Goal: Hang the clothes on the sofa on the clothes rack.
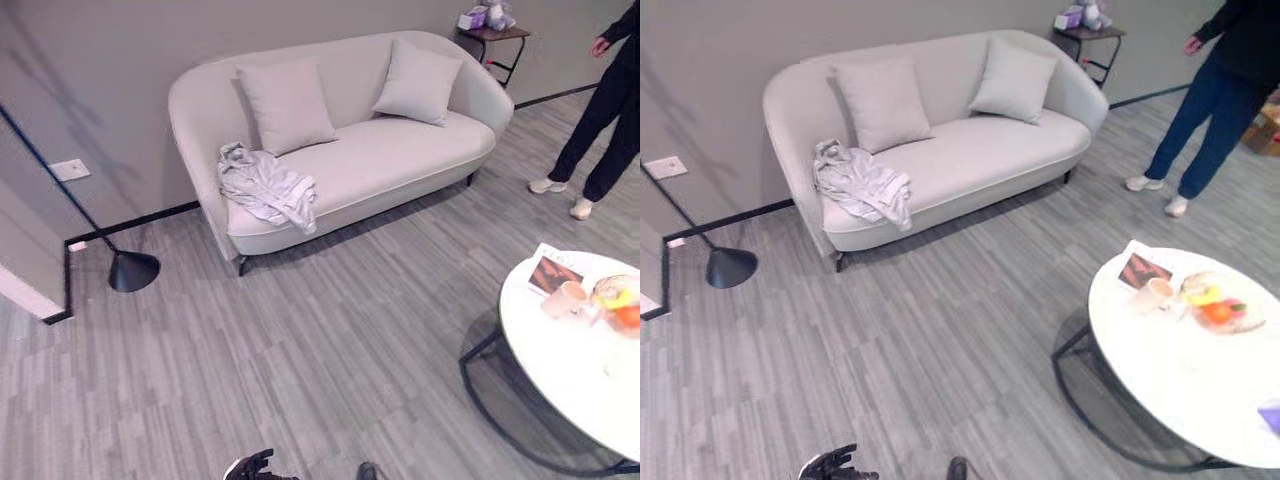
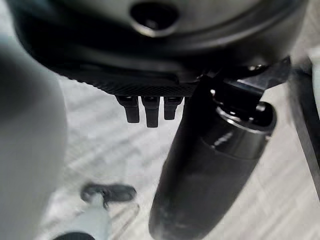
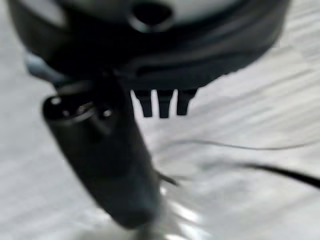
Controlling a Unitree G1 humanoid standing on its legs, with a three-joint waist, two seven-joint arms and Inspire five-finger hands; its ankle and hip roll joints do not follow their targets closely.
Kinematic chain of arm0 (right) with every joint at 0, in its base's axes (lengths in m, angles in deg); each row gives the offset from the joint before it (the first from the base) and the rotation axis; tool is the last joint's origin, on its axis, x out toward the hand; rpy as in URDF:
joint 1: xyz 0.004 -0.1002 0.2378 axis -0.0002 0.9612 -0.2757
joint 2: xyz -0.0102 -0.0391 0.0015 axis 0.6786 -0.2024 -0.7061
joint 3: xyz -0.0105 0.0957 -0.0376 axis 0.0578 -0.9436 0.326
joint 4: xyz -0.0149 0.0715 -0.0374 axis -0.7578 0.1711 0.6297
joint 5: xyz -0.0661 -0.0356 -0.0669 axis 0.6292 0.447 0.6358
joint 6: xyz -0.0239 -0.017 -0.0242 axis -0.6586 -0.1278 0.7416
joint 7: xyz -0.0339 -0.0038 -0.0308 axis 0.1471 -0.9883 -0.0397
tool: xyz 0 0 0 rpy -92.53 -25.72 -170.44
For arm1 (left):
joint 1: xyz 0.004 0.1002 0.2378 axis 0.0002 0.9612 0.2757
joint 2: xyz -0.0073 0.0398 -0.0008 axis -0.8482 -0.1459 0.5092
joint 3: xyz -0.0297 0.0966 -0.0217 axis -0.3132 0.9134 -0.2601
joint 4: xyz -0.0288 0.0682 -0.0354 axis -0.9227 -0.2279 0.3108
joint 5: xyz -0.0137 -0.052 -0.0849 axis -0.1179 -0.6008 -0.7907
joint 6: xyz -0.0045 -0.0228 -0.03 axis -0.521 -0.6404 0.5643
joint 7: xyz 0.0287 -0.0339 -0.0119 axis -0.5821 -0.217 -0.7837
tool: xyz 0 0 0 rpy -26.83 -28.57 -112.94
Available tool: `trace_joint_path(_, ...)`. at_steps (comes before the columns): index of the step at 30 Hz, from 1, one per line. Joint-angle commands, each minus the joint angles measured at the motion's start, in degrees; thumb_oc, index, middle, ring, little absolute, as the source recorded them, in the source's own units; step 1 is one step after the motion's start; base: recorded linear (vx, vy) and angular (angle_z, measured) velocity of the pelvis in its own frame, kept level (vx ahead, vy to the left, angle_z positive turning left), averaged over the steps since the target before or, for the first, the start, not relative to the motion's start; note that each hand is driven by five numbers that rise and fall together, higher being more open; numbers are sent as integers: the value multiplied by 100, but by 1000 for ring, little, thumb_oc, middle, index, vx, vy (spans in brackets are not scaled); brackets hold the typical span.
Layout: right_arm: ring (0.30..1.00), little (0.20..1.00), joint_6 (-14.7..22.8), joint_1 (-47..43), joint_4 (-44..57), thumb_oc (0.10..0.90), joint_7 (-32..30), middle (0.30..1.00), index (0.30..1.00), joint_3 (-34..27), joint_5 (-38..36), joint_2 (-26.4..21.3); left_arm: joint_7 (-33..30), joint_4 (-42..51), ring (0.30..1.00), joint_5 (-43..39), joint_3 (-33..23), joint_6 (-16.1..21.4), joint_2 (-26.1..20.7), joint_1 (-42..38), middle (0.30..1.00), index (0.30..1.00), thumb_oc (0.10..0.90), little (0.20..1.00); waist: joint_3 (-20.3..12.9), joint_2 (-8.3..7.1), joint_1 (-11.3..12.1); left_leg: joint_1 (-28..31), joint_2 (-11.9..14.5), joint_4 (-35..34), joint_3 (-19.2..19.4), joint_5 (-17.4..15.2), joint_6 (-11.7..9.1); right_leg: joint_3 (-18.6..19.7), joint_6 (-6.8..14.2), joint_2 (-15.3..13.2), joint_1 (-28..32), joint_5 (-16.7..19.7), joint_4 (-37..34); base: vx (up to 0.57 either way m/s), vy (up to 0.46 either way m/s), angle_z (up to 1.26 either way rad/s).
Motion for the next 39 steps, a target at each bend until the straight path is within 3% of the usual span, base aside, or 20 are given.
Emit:
trace_joint_path(1, 900, 900, 83, -217, -265, 800, -83, 900, 900, -112, -108, -6, -142, 106, 900, 111, 386, 196, -297, -196, 900, 900, 800, 900, 435, -146, 316, -22, -59, 176, 469, -624, 599, 425, 704, -389, 35, -136, -197, 131, -113, -69)
trace_joint_path(3, 900, 900, 110, -381, -155, 800, -161, 900, 900, 53, -32, -17, -217, 200, 900, -24, 324, 245, -305, -304, 900, 900, 800, 900, 552, -312, 557, -972, -779, 190, 413, -1388, 764, 598, 740, -437, 258, -357, -197, 238, -131, -44)
trace_joint_path(5, 900, 900, 168, -427, -72, 800, -190, 900, 900, 46, -157, 11, -228, 207, 900, -190, 273, 272, -295, -293, 900, 900, 800, 900, 580, -361, 669, -1295, -965, -301, 718, -1530, 802, 576, 782, -465, 409, -468, -197, 259, -45, 10)
trace_joint_path(6, 900, 900, 205, -460, -26, 800, -206, 900, 900, 71, -188, 32, -238, 165, 900, -252, 203, 277, -289, -268, 900, 900, 800, 900, 568, -349, 724, -1530, -1179, -691, 850, -1487, 854, 596, 796, -423, 476, -519, -197, 239, 5, -17)
trace_joint_path(7, 900, 900, 172, -388, 112, 800, 61, 900, 900, -74, -232, -338, -198, 138, 900, -323, 33, 276, -369, -244, 900, 900, 800, 900, 539, -375, 763, -1597, -1321, -1008, 864, -1389, 853, 665, 811, -360, 545, -550, -197, 264, -3, -42)
trace_joint_path(9, 900, 900, 217, -867, 703, 800, -344, 900, 900, 466, 31, 247, -275, 23, 900, -574, -203, 267, -453, -175, 900, 900, 800, 900, 537, -259, 1127, -1898, -1631, -2004, 788, -787, 778, 785, 777, -71, 864, -778, -197, 391, 0, -115)
trace_joint_path(12, 900, 900, 193, -884, 1036, 800, -406, 900, 900, 793, 414, 477, -307, -179, 900, -985, -607, 209, -391, -86, 900, 900, 800, 900, 518, -261, 1342, -2044, -1583, -2358, 1012, -571, 749, 880, 677, 97, 1236, -1012, -197, 393, 47, -87)
trace_joint_path(15, 900, 900, 173, -743, 1255, 800, -379, 900, 900, 1047, 751, 578, -351, -282, 900, -1030, -845, 172, -405, 29, 900, 900, 800, 900, 334, -375, 1378, -1748, -1608, -2470, 1090, -496, 899, 932, 636, 165, 1552, -1157, -197, 424, 82, 7)
trace_joint_path(16, 900, 900, 165, -694, 1341, 800, -369, 900, 900, 1089, 799, 600, -394, -260, 900, -999, -875, 170, -460, 11, 900, 900, 800, 900, 279, -532, 1395, -1801, -1607, -2212, 1164, -573, 944, 928, 643, 130, 1645, -1240, -141, 194, 56, 100)
trace_joint_path(19, 900, 900, 179, -637, 1360, 800, -314, 900, 900, 1123, 785, 632, -447, -188, 900, -892, -854, 208, -514, 7, 900, 900, 800, 900, 212, -716, 1441, -1741, -1653, -2061, 1280, -742, 1031, 911, 711, 14, 1699, -1267, 10, 261, 98, 50)
trace_joint_path(21, 900, 900, 188, -661, 1203, 800, -283, 900, 900, 1134, 861, 666, -467, -145, 900, -850, -860, 212, -549, -13, 900, 900, 800, 900, 127, -831, 1535, -1613, -1723, -2124, 1399, -861, 1110, 814, 885, -79, 1662, -1178, 277, 263, 157, 14)
trace_joint_path(24, 900, 900, 177, -786, 1014, 800, -247, 900, 900, 1208, 1045, 713, -503, -67, 900, -777, -823, 224, -620, -31, 900, 900, 800, 900, 90, -885, 1663, -1314, -1834, -2339, 1469, -1059, 1267, 550, 1438, -256, 1237, -738, 1394, 199, 161, 7)
trace_joint_path(26, 900, 900, 158, -931, 1029, 800, -223, 900, 900, 1230, 1142, 685, -515, -103, 900, -745, -788, 205, -638, -85, 900, 900, 800, 900, 217, -777, 1598, -1053, -1833, -2400, 1375, -1206, 1402, 410, 1929, -504, 633, -8, 2742, 149, 135, 10)
trace_joint_path(28, 900, 900, 167, -995, 1063, 800, -220, 900, 900, 1218, 1138, 692, -534, -183, 900, -749, -747, 168, -673, -136, 900, 900, 800, 900, 367, -610, 1463, -763, -1763, -2474, 1192, -1274, 1473, 293, 2016, -608, 135, 322, 3741, 173, 64, 45)
trace_joint_path(29, 900, 900, 166, -990, 1076, 800, -228, 900, 900, 1214, 1140, 707, -531, -199, 900, -736, -743, 151, -678, -130, 900, 900, 800, 900, 386, -561, 1420, -628, -1759, -2557, 1070, -1283, 1476, 239, 1996, -671, 5, 240, 3865, 233, 24, 86)
trace_joint_path(32, 900, 900, 166, -900, 1171, 800, -252, 900, 900, 1235, 1136, 720, -549, -233, 900, -680, -739, 147, -701, -105, 900, 900, 800, 900, 434, -522, 1344, -402, -1814, -2736, 766, -1298, 1409, 161, 1775, -862, -150, -182, 3473, 176, -74, 112)
trace_joint_path(33, 900, 900, 191, -832, 1355, 800, -227, 900, 900, 1288, 1104, 665, -549, -289, 900, -577, -626, 170, -696, -105, 900, 900, 800, 900, 443, -441, 1234, -421, -1768, -2801, 374, -1220, 1242, 363, 1411, -872, -229, -602, 2393, 197, -179, 78)
trace_joint_path(35, 900, 900, 191, -832, 1355, 800, -227, 900, 900, 1289, 1104, 665, -549, -289, 900, -577, -626, 170, -696, -104, 900, 900, 800, 900, 440, -439, 1232, -423, -1766, -2801, 372, -1220, 1241, 361, 1410, -869, -229, -599, 2388, 157, -195, 103)
trace_joint_path(36, 900, 900, 188, -792, 1381, 800, -279, 900, 900, 1256, 1040, 553, -593, -344, 900, -451, -524, 185, -666, -175, 900, 900, 800, 900, 487, -492, 1090, -366, -1772, -2801, -41, -1362, 1079, 1278, 1307, -931, -319, -387, 779, 277, -336, 126)
trace_joint_path(39, 900, 900, 169, -671, 1411, 800, -287, 900, 900, 1285, 1134, 507, -636, -384, 900, -351, -494, 206, -611, -161, 900, 900, 800, 900, 443, -650, 1022, -216, -1661, -2801, -323, -1532, 980, 1572, 1361, -986, -338, -155, 459, 220, -355, 84)
